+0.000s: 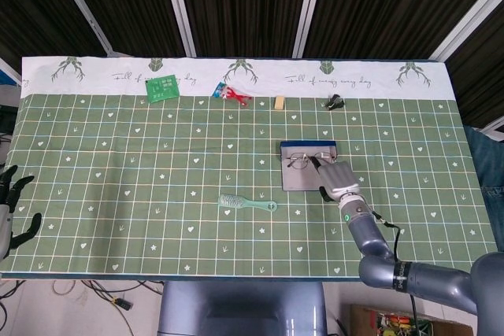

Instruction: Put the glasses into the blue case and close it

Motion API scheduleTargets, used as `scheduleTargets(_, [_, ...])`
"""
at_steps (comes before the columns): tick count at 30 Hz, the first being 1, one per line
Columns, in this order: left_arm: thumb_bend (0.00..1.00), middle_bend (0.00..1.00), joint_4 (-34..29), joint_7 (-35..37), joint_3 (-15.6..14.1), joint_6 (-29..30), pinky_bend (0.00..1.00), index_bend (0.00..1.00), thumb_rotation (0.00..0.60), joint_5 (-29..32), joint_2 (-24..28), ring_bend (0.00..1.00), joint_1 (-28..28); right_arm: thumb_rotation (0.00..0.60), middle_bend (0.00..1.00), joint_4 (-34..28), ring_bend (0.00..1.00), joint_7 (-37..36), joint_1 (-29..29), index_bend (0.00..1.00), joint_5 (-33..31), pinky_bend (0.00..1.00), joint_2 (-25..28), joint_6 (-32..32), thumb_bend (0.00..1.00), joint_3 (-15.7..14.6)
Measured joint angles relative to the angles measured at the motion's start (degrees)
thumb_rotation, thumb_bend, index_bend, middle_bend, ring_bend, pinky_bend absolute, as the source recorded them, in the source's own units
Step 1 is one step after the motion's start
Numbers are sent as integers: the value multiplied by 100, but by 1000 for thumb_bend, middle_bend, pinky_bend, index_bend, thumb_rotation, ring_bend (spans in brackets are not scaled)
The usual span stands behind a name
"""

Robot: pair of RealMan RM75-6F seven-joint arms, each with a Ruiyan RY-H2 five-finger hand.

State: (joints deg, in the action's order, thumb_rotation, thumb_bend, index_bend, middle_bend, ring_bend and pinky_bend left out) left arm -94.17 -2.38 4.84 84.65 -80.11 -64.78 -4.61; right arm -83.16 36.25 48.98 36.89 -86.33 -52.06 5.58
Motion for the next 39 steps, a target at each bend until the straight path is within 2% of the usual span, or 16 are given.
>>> scheduleTargets(39, [384,0,-1,-21,14,1,0,149,600,28,-3,0,-1,600,680,399,722,79,155,93,-344,748,-194,210,550,8])
